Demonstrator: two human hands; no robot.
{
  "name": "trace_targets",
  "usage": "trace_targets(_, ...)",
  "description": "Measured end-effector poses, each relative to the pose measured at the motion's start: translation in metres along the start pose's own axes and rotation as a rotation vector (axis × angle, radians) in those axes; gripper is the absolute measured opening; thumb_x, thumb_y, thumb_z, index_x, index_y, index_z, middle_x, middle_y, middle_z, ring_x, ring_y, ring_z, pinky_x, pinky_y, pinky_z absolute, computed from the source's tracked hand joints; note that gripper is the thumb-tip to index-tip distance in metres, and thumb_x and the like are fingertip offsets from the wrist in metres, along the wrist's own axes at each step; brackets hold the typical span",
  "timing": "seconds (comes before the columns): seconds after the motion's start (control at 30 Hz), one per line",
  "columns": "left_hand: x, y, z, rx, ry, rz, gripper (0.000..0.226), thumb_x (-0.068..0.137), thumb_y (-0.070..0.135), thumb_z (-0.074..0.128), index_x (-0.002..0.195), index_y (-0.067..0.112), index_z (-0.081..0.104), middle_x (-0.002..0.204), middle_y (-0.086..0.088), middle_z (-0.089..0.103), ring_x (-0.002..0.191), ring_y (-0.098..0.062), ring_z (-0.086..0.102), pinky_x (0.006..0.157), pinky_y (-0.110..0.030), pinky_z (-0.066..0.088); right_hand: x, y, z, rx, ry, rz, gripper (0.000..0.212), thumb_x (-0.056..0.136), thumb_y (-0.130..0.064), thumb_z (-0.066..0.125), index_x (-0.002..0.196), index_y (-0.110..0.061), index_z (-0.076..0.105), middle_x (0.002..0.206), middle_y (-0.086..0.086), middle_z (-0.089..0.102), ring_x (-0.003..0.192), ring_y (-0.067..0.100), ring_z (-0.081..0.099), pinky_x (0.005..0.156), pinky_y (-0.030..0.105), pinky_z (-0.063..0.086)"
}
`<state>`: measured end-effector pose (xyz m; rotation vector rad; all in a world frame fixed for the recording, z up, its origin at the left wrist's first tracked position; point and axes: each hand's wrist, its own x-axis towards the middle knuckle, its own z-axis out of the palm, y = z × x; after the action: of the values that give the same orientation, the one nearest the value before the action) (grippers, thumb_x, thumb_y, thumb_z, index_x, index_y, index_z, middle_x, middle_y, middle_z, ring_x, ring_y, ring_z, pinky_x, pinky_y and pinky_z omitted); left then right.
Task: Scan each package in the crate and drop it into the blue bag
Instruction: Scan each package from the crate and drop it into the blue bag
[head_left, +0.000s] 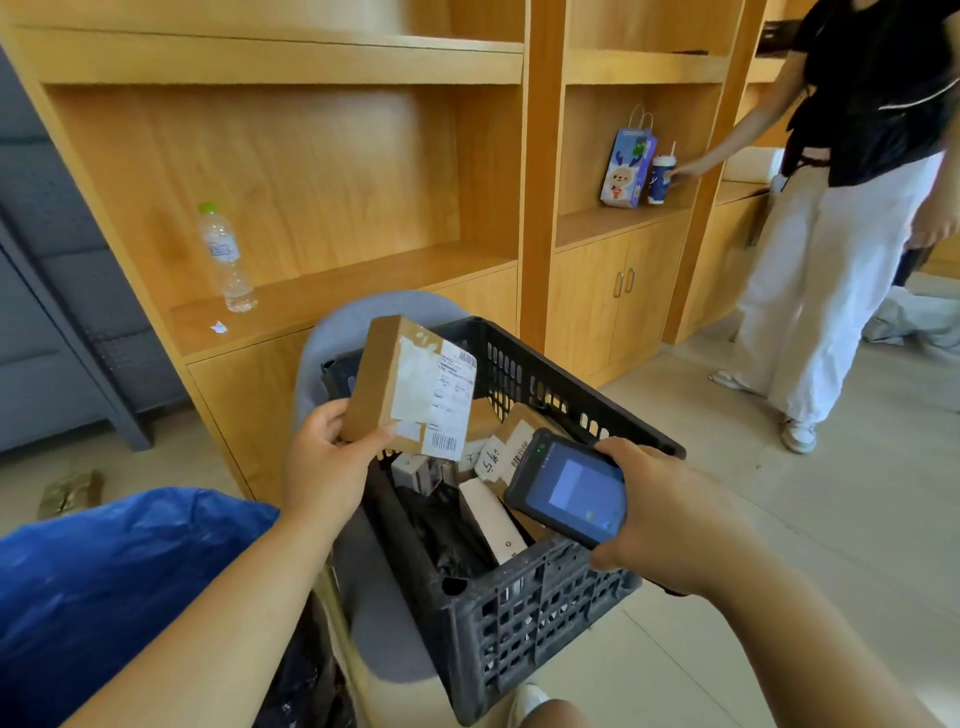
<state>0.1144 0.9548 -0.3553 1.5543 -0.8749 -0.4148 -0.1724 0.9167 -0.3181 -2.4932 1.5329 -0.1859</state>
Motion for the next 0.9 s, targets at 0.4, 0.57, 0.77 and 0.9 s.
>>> trace_targets(0.4, -0.008, 0.001, -0.019, -0.061, 0.053, -0.008, 0.038, 0.077, 0.028, 0.078, 0.107, 0.031, 0.054, 0.095, 0.023, 0.058, 0.095, -0.011, 0.064, 0.088, -0.040, 0.053, -0.002, -0.013, -0.010, -0.088, 0.012, -0.016, 0.087, 0.054, -0.057, 0.077, 0.126, -0.029, 0.037, 0.095, -0.009, 0.051, 0.081, 0.012, 0.051, 0.060, 0.026, 0.043)
trace_targets(0.57, -0.008, -0.002, -0.022, -0.097, 0.050, -0.010, 0.039, 0.078, 0.027, 0.078, 0.108, 0.031, 0.054, 0.100, 0.019, 0.062, 0.101, -0.017, 0.064, 0.092, -0.044, 0.053, -0.004, -0.015, -0.010, -0.082, 0.024, -0.008, 0.088, 0.056, -0.056, 0.076, 0.128, -0.028, 0.035, 0.097, -0.008, 0.051, 0.082, 0.013, 0.053, 0.068, 0.029, 0.050)
trace_targets(0.77, -0.013, -0.011, -0.047, -0.241, 0.063, -0.046, 0.033, 0.078, 0.023, 0.078, 0.107, 0.026, 0.061, 0.107, 0.002, 0.070, 0.095, -0.017, 0.070, 0.081, -0.033, 0.058, 0.001, -0.032, -0.006, -0.060, 0.073, -0.056, 0.086, 0.052, -0.055, 0.076, 0.124, -0.031, 0.035, 0.095, -0.010, 0.050, 0.081, 0.014, 0.053, 0.062, 0.029, 0.048)
trace_targets(0.9, -0.021, -0.029, -0.094, -0.274, 0.138, -0.065, 0.029, 0.079, 0.020, 0.076, 0.106, 0.020, 0.066, 0.098, -0.002, 0.074, 0.087, -0.020, 0.072, 0.071, -0.029, 0.059, 0.009, -0.064, 0.004, 0.004, 0.064, -0.168, 0.084, 0.051, -0.052, 0.077, 0.121, -0.034, 0.036, 0.088, -0.014, 0.046, 0.077, 0.013, 0.052, 0.057, 0.028, 0.046)
